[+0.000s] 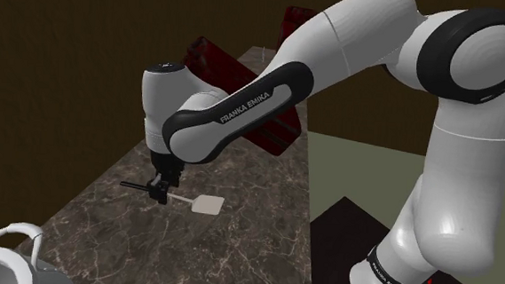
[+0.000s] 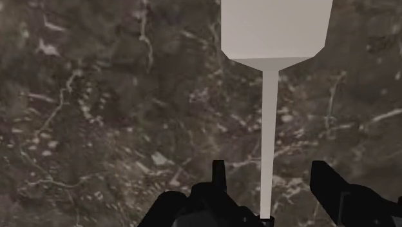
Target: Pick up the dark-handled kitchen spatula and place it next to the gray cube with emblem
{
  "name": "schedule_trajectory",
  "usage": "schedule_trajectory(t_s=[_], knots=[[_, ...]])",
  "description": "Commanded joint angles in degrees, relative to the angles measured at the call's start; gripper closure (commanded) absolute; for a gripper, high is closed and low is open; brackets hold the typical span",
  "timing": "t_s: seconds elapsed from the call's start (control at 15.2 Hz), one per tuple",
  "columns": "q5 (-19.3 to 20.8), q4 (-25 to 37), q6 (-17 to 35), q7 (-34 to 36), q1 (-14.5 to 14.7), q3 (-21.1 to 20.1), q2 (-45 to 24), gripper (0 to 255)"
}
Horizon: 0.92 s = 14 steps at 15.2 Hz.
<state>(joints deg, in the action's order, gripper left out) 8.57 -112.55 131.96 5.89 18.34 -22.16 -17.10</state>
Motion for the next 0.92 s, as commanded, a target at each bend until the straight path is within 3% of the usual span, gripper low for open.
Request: schedule_trajectory(t_s=[0.0,0.53,0.86], knots=[[0.0,0.0,0.0,0.0,0.0,0.0,0.0,255],[0.0,0.0,0.0,0.0,0.0,0.0,0.0,255],[-1.2,1.4,-3.3,-0.8,-0.3,-0.5,2.0,255]])
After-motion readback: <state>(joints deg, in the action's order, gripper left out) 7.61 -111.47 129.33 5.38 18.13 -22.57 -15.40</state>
